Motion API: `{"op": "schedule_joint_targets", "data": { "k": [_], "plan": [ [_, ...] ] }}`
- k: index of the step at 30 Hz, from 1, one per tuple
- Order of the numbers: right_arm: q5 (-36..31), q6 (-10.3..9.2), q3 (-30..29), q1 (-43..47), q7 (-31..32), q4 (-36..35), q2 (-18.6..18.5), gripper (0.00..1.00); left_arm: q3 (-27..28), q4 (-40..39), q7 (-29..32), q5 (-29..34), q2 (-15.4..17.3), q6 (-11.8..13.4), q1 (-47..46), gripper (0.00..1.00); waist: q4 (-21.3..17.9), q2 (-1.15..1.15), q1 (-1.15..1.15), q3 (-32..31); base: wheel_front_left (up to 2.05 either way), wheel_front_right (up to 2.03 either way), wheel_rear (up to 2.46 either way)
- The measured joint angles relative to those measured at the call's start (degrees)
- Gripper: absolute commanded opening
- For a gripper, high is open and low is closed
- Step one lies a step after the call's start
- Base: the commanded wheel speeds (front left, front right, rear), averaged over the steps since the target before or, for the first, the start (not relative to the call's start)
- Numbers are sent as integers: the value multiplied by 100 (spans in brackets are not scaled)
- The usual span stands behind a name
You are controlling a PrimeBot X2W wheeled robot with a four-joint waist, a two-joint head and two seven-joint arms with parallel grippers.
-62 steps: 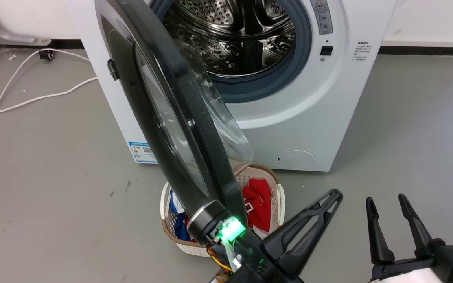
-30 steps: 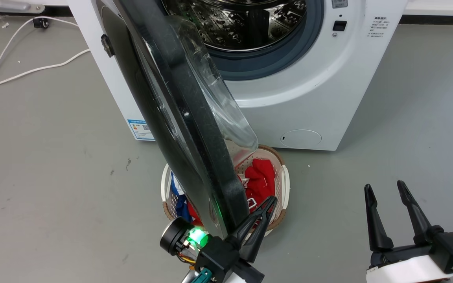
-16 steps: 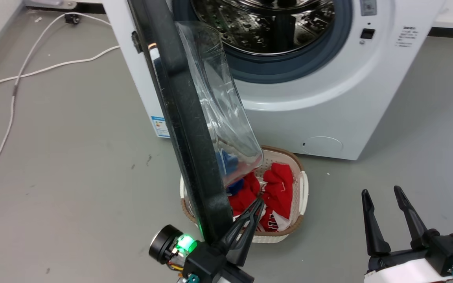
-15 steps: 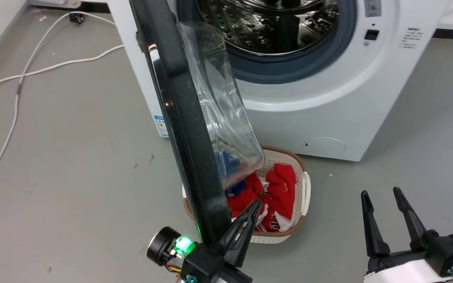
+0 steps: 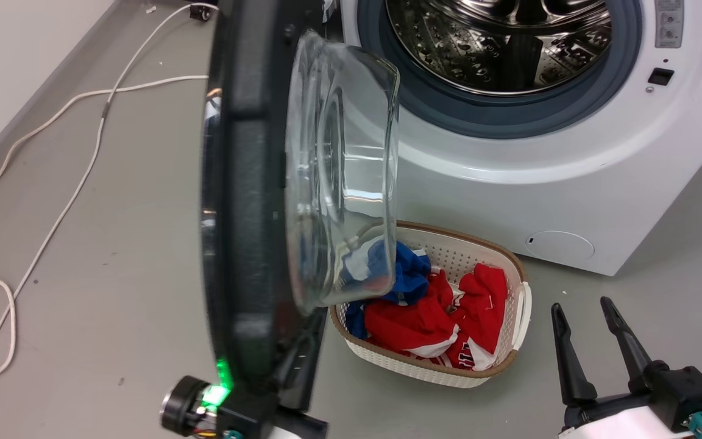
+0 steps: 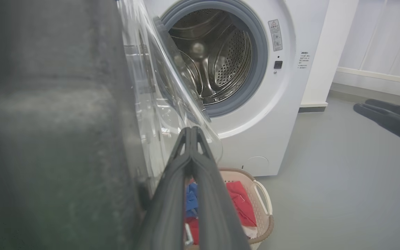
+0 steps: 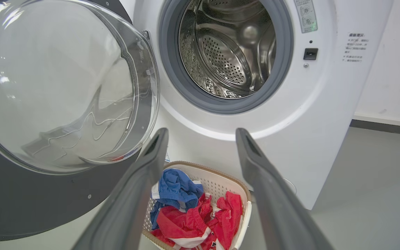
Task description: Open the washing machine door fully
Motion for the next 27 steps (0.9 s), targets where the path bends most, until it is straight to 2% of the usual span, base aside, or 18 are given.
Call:
{"op": "schedule_joint_targets", "data": {
  "k": [7, 11, 16, 27],
  "plan": [
    [-20, 0, -3, -14, 0, 7, 1, 100, 728, -59, 14, -147, 62, 193, 86, 0, 68, 0, 1, 72, 0, 0, 0],
    [-34, 0, 14, -16, 0, 26, 2, 100, 1270, 74, 15, -247, 223, 310, 152, 0, 25, 0, 1, 100, 0, 0, 0],
    [-57, 0, -1, -27, 0, 32, 2, 100, 1760, 201, 15, -294, 347, 316, 120, 0, -34, 0, 1, 171, 0, 0, 0],
    [-180, 0, -114, -154, 0, -19, 1, 100, 2817, 249, 16, -403, 346, 526, -159, 0, -150, 0, 1, 470, 0, 0, 0]
  ]
}}
